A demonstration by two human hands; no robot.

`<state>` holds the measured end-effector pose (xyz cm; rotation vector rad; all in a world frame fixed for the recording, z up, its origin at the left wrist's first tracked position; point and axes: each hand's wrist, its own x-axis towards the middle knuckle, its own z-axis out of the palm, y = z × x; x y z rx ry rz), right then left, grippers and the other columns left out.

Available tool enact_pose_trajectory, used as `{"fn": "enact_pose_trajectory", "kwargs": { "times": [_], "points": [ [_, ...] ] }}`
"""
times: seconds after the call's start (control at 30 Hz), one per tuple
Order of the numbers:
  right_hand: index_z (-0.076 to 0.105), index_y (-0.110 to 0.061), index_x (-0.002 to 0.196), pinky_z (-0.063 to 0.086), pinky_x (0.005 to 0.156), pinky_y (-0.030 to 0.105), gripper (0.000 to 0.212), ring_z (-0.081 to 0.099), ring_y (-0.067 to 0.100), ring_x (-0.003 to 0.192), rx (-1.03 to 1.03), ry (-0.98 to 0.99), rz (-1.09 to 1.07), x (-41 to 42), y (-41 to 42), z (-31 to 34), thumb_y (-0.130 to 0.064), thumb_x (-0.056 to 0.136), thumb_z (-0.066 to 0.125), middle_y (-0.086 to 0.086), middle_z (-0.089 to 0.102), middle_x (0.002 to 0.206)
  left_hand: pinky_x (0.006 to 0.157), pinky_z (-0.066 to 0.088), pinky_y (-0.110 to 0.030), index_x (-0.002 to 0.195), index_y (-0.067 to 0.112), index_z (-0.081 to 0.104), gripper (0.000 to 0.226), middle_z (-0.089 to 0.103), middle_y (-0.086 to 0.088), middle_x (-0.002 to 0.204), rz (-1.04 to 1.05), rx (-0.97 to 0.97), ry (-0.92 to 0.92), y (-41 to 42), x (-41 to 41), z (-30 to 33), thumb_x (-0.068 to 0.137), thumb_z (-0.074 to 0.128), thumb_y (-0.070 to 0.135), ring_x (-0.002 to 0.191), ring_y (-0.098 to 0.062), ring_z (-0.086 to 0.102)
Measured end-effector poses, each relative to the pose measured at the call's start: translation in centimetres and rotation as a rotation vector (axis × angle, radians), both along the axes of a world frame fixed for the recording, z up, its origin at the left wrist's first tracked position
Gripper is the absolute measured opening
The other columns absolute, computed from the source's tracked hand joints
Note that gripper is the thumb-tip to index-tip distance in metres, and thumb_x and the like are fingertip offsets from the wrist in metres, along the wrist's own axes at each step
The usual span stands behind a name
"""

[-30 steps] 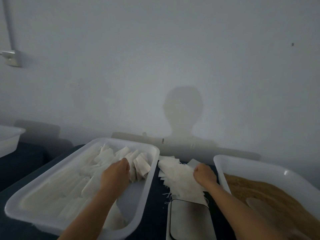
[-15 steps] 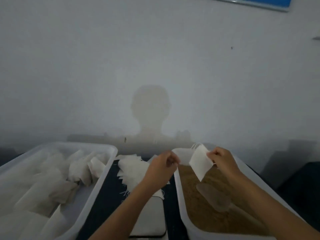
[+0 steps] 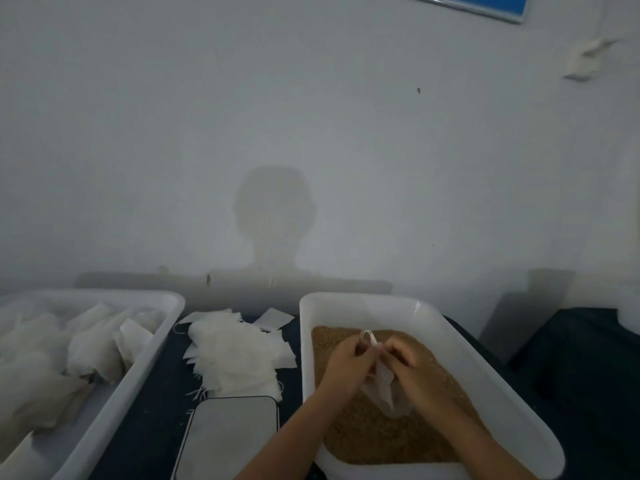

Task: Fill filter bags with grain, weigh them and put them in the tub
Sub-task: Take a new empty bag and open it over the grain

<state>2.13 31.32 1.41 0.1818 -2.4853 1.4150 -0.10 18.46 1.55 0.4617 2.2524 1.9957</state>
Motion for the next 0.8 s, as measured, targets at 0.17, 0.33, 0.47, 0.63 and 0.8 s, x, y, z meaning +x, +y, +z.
{"fn": "enact_pose_trajectory", "kwargs": {
  "times": [0.17, 0.33, 0.47, 0.63, 0.8],
  "points": [
    [0.059, -0.002, 0.082, 0.045, 0.066, 0.023, 0.020, 0.057, 0.017, 0.072, -0.116, -0.037, 0.111, 0.1, -0.6, -0.1, -0.013, 0.096, 0.049, 0.016, 0.059, 0.081, 0.076, 0.052, -0.038, 0.072, 0.012, 0.049, 0.026, 0.054, -0.009, 0.077, 0.009, 0.081, 0.022, 0.1, -0.3, -0.9, 0.095, 0.052, 0.023, 0.076, -0.023, 0.057],
    [0.054, 0.010, 0.084, 0.046, 0.061, 0.021, 0.028, 0.054, 0.017, 0.065, -0.144, -0.065, 0.151, 0.0, -0.7, -0.1, -0.012, 0.098, 0.044, 0.014, 0.054, 0.073, 0.080, 0.053, -0.048, 0.075, 0.007, 0.049, 0.024, 0.056, -0.016, 0.080, 0.025, 0.105, 0.010, -0.1, -0.4, -1.2, 0.097, 0.048, 0.016, 0.078, -0.032, 0.060],
    [0.055, -0.004, 0.073, 0.047, 0.059, 0.019, 0.029, 0.055, 0.010, 0.057, -0.200, -0.069, 0.117, 0.3, -0.7, 0.2, -0.013, 0.098, 0.043, -0.002, 0.055, 0.061, 0.077, 0.053, -0.041, 0.075, 0.009, 0.051, 0.023, 0.056, -0.007, 0.076, -0.016, 0.119, 0.045, -0.2, -0.2, -1.2, 0.097, 0.046, 0.012, 0.074, -0.023, 0.058],
    [0.055, -0.003, 0.073, 0.045, 0.055, 0.018, 0.025, 0.054, 0.007, 0.057, -0.148, -0.060, 0.040, 0.1, -0.5, 0.0, -0.016, 0.094, 0.052, 0.002, 0.054, 0.062, 0.063, 0.046, -0.018, 0.073, 0.023, 0.048, 0.022, 0.054, 0.008, 0.073, 0.045, -0.105, 0.241, -0.3, 0.3, -1.3, 0.089, 0.058, 0.013, 0.064, 0.002, 0.050],
    [0.053, -0.008, 0.070, 0.037, 0.057, 0.027, 0.021, 0.045, 0.014, 0.056, 0.079, -0.116, -0.218, -0.9, 0.7, -1.3, -0.015, 0.090, 0.054, 0.005, 0.048, 0.064, 0.056, 0.038, -0.020, 0.084, 0.022, 0.037, 0.025, 0.048, 0.004, 0.073, 0.191, -0.280, 0.420, -0.3, 0.3, -1.5, 0.087, 0.053, 0.003, 0.061, -0.005, 0.045]
  ]
}}
